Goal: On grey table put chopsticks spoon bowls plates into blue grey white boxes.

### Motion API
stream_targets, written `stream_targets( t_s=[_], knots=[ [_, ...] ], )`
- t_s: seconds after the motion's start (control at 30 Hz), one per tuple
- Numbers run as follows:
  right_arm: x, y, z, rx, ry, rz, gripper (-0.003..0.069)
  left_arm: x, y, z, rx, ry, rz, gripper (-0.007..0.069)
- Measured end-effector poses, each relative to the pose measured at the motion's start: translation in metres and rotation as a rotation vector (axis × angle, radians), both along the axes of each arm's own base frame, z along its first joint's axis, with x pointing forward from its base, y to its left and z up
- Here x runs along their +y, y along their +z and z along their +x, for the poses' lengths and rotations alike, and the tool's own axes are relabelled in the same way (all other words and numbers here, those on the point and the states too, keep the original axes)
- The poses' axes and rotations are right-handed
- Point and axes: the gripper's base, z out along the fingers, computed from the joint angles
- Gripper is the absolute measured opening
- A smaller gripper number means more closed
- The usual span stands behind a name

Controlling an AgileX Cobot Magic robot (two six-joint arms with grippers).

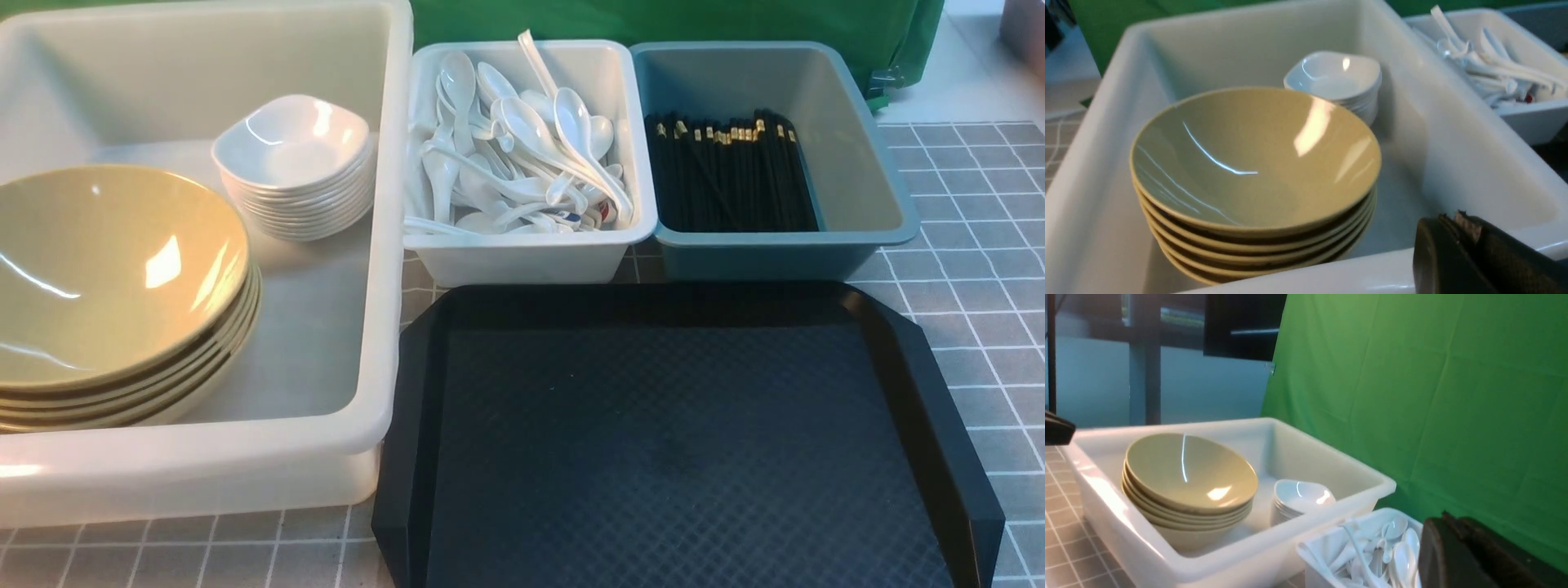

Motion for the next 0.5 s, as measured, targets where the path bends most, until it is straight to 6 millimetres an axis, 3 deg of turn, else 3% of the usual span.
stream_targets(
  t_s=[0.5],
  knots=[
    [0.0, -0.001, 0.0, 0.002, 0.0, -0.002, 0.0057, -0.001, -0.015, -0.006, -0.004, -0.003, 0.002, -0.0008]
  ],
)
